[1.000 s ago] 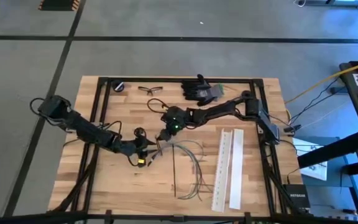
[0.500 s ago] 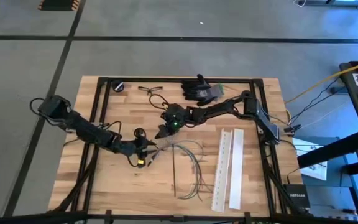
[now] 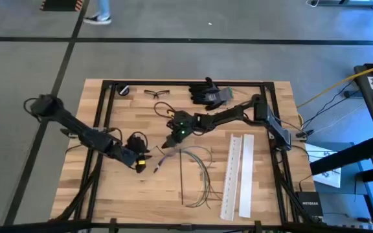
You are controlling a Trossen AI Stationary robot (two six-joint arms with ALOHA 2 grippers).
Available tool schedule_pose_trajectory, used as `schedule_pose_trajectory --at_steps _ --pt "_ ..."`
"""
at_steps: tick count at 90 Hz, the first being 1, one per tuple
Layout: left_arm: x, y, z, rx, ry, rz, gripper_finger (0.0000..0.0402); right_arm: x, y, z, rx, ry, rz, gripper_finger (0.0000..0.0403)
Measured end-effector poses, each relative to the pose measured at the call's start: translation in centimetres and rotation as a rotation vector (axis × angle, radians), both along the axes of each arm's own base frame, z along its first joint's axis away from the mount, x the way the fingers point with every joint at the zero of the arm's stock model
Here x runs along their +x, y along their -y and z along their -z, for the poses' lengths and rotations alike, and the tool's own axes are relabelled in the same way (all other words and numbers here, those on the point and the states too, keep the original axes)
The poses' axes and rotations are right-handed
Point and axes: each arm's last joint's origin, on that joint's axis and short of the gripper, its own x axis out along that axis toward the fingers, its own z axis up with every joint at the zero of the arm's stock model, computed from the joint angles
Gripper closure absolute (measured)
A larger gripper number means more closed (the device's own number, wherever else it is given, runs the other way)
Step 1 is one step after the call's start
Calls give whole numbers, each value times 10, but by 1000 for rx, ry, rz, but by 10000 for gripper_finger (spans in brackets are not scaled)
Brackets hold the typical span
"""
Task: Ziptie cables
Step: Wrap the zip tie on the cables
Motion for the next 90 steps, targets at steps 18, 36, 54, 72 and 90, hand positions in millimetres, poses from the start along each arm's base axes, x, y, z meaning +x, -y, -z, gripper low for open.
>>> schedule_pose_trajectory --at_steps 18,36,54,72,90 --pt "6 -10 18 145 -78 -6 275 1 -4 0 -36 15 -2 224" --pt "12 -17 27 242 -132 31 275 1 -4 0 -55 25 -16 224" --pt "22 -21 28 333 -103 93 277 1 -4 0 -74 33 -18 224" --pt "23 -26 31 436 -170 180 365 1 -5 0 -89 50 -40 224" --pt "37 -22 9 659 -196 308 400 -6 2 -23 -136 66 -92 224"
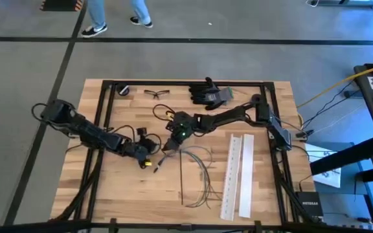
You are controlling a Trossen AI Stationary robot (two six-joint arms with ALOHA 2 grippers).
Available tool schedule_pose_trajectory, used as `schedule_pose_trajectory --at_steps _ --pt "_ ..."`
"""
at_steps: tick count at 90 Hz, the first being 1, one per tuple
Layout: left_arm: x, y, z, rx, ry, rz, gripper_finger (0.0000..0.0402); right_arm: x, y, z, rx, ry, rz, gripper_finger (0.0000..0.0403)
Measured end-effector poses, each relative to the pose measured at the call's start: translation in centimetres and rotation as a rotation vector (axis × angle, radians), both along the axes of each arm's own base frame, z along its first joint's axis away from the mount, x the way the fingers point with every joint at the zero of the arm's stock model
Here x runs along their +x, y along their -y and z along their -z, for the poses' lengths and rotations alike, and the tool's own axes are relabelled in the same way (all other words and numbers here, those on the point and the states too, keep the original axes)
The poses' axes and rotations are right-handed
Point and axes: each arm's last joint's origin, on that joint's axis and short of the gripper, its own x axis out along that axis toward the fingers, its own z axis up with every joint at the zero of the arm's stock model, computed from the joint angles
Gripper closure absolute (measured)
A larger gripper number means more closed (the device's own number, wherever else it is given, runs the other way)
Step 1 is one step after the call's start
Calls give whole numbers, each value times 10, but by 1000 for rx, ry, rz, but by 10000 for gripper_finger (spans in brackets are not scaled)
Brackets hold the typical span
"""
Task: Ziptie cables
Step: Wrap the zip tie on the cables
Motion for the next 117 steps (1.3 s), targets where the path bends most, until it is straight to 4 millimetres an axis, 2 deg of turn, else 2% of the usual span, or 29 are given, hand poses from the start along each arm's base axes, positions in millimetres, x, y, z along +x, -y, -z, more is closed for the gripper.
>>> schedule_pose_trajectory --at_steps 17,27,44,55,84,103,117 --pt "15 6 -24 141 -40 118 401 -32 27 -43 -188 -105 17 224" --pt "26 12 -40 188 -13 179 401 -38 25 -60 -261 -56 -38 224" --pt "41 24 -67 266 24 275 401 -28 7 -56 -315 50 -129 224" --pt "42 31 -75 321 -10 314 401 -22 1 -51 -296 130 -166 224" --pt "38 32 -73 317 -70 292 401 -26 -6 -46 -222 221 -294 224" --pt "39 30 -74 307 -65 286 401 -18 -24 -54 -301 322 -269 224" --pt "39 30 -73 304 -70 290 401 -18 -30 -51 -343 273 -224 236"
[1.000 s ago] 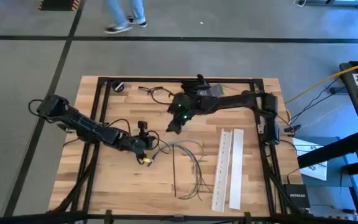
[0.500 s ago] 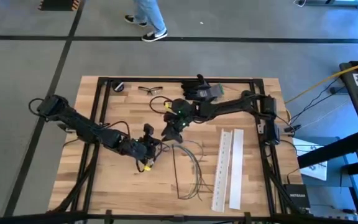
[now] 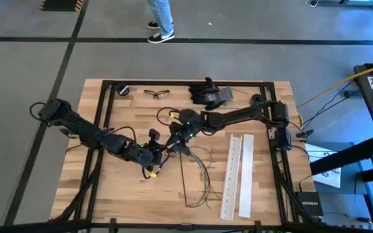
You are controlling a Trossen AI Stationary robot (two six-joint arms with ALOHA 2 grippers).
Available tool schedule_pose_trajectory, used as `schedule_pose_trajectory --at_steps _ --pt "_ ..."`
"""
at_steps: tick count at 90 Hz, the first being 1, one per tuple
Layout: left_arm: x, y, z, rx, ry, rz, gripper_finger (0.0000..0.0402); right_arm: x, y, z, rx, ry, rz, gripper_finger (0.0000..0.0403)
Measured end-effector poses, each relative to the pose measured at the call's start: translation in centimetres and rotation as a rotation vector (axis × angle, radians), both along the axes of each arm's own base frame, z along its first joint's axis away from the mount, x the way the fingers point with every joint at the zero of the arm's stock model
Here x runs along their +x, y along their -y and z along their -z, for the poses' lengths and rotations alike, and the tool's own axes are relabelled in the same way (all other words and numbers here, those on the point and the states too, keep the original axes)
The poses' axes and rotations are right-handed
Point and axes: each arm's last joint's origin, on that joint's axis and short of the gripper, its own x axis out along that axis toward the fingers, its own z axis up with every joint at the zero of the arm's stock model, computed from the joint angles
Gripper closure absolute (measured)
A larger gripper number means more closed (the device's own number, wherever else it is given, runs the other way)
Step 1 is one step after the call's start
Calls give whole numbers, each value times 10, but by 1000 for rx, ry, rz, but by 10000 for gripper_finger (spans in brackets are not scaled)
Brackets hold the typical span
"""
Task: Ziptie cables
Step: Wrap the zip tie on the cables
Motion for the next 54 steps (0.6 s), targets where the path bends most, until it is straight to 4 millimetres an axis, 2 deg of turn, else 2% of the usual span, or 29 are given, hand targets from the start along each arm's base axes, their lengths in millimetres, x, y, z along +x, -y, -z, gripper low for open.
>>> schedule_pose_trajectory --at_steps 15,32,54 --pt "1 0 -1 2 22 -18 401 -2 2 6 2 -85 82 270" --pt "1 0 -1 -3 19 -12 401 0 -12 4 -42 -45 82 293" --pt "1 0 -1 2 15 -9 401 2 -11 6 -40 -36 90 335"
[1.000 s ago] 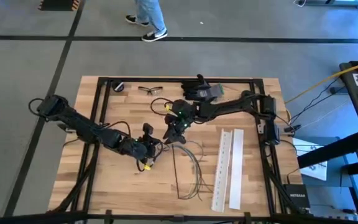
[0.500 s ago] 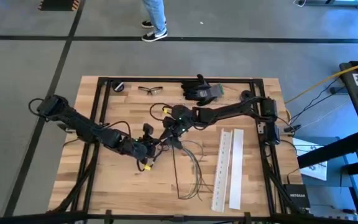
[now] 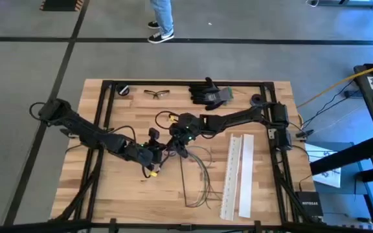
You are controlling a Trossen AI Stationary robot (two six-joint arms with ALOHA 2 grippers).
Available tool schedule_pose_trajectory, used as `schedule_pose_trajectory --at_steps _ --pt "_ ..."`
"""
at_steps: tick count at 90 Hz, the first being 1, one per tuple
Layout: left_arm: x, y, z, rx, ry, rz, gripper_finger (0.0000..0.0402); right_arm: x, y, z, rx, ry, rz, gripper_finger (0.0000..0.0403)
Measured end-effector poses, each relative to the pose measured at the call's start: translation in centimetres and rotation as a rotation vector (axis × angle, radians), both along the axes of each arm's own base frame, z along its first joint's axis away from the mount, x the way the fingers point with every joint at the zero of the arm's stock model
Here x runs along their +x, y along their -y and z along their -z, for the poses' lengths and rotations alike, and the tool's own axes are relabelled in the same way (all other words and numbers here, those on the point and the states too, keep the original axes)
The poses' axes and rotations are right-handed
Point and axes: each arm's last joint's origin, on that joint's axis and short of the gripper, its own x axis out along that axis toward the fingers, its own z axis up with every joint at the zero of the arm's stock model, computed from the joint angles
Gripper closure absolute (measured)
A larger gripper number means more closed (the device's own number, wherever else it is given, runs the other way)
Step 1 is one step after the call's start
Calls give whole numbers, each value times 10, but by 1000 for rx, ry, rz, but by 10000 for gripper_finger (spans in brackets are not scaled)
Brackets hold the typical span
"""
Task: Ziptie cables
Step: Wrap the zip tie on the cables
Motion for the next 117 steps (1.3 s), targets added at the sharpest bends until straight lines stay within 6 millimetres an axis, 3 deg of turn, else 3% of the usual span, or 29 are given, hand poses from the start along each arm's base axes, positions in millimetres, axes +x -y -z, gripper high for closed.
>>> schedule_pose_trajectory --at_steps 13,34,57,75,89,104,117 --pt "-1 0 1 3 -15 3 401 2 0 6 17 -6 4 390" --pt "-1 -1 1 -79 27 -73 395 3 1 9 11 -20 16 397" --pt "-16 -8 -39 -253 106 -297 323 3 3 10 -33 -31 91 399" --pt "-39 -7 -55 -435 183 -400 281 5 6 5 -52 4 187 400" --pt "-50 -2 -43 -552 238 -498 277 7 5 4 -100 16 276 401" --pt "-52 0 -17 -731 428 -630 276 8 2 1 -132 52 329 401" --pt "-47 -6 -8 -877 583 -691 276 9 0 -1 -156 78 348 399"
